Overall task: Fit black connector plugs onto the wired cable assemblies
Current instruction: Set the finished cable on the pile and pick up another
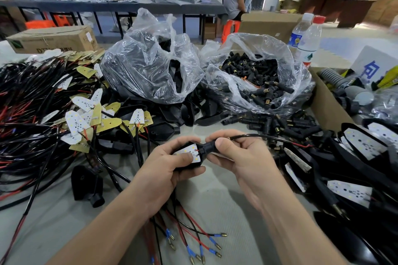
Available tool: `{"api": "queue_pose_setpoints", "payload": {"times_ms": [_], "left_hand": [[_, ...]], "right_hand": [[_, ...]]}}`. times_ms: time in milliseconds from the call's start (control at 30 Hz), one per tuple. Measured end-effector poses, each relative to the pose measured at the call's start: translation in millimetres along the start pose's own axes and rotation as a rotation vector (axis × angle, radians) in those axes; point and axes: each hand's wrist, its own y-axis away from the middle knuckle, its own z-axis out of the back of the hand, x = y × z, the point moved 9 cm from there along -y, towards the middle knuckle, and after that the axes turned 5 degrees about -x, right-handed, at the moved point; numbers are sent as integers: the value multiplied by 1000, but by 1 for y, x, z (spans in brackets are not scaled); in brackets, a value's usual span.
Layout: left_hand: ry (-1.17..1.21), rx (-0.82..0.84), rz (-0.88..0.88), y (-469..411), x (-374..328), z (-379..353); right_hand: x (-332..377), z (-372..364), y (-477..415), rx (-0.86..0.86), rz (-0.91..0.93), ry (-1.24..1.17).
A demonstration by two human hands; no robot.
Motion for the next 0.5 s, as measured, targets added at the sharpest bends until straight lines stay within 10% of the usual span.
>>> {"api": "queue_pose_setpoints", "payload": {"times_ms": [500], "left_hand": [[-21, -4, -75, -1, -10, 10]], "right_hand": [[37, 3, 4, -18, 320, 120]]}}
